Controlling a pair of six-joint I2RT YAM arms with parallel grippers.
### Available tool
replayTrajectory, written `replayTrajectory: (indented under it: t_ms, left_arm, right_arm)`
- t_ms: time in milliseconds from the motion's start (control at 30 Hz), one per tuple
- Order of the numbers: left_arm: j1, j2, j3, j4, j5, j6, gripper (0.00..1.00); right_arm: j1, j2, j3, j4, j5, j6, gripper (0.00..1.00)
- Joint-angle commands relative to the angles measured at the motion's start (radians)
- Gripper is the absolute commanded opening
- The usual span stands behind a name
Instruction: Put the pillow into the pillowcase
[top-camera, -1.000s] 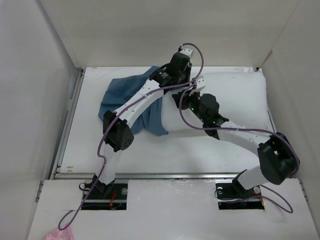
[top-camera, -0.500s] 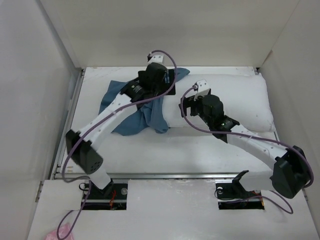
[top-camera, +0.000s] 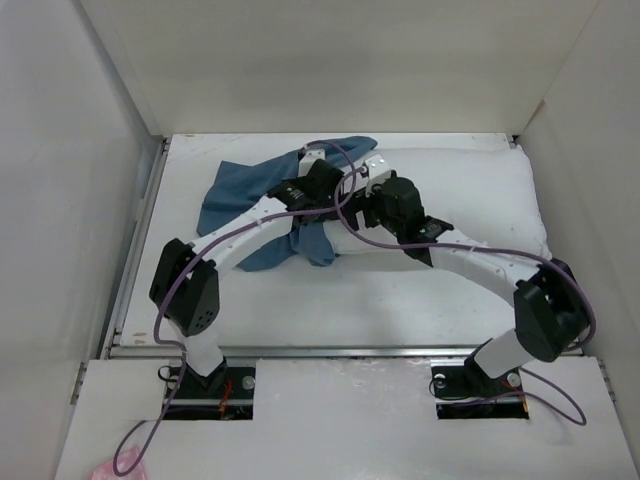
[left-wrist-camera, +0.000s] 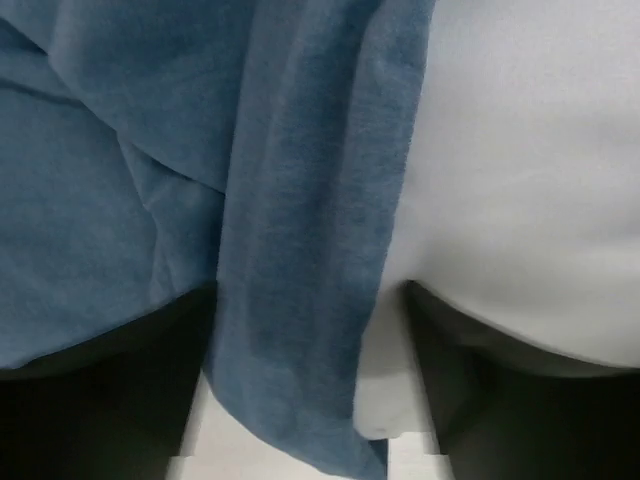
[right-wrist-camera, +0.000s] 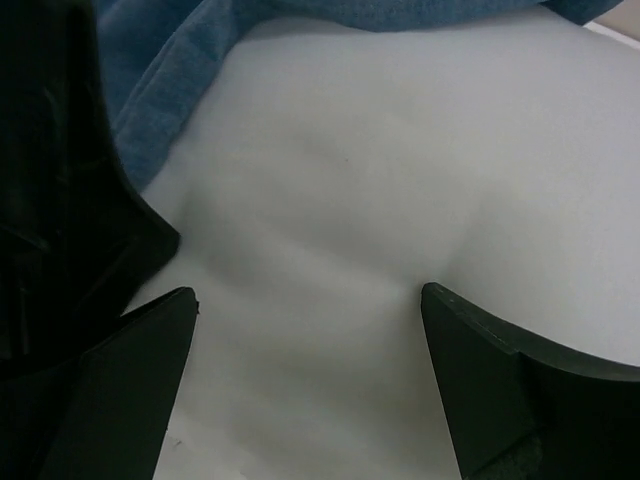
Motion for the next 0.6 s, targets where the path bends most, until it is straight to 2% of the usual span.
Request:
replayTrajectory:
  t_ms: [0,33,100,133,167,200,233,267,333,433,533,567]
  left_arm:
    - [0.044,0.022,0.045,-0.022,-0.065,-0.053,0.59]
    - [0.055,0.022,0.046,-0.036,-0.052,-0.067,0.50]
    - [0.068,0.022,0.046,-0.025,-0.052,-0.067,0.34]
    - [0.068,0.022,0.046,-0.007,-0.040,-0.056,0.27]
    - [0.068,0.013,0.046,-0.007,-0.015,-0.047,0.16]
    - [0.068,0.013,0.046,0.006,-0.004,-0.038,0.09]
    - [0.054,0.013,0.046,0.015,0.010,-0.029,0.03]
    - [0.045,0.013,0.062,0.015,0.019,-0.029,0.00]
    - [0.023,0.013,0.087,0.015,0.019,0.014,0.00]
    - [-0.070,0.004,0.189,-0.007,0.039,0.063,0.00]
    - [-0.136,-0.007,0.240,-0.016,0.092,0.103,0.00]
    - [-0.156,-0.021,0.256,-0.005,0.108,0.118,0.00]
  right_arm:
    - [0.012,0.058,0.027,0.046,0.064,-0.021,0.99]
    - [0.012,0.067,0.009,0.093,0.075,-0.011,0.92]
    - [0.012,0.078,-0.052,0.162,0.119,0.005,0.70]
    - [0.012,0.090,-0.069,0.195,0.133,0.024,0.48]
    - [0.012,0.104,-0.082,0.250,0.133,0.050,0.31]
    - [0.012,0.104,-0.091,0.273,0.144,0.068,0.06]
    - [0.012,0.116,-0.091,0.290,0.144,0.099,0.00]
    - [0.012,0.117,-0.091,0.328,0.144,0.120,0.00]
    - [0.012,0.126,-0.114,0.395,0.109,0.165,0.00]
    - [0.022,0.126,-0.114,0.614,0.144,0.285,0.00]
    - [0.033,0.144,-0.039,0.632,0.211,0.320,0.00]
    - [0.054,0.144,0.014,0.632,0.282,0.331,0.00]
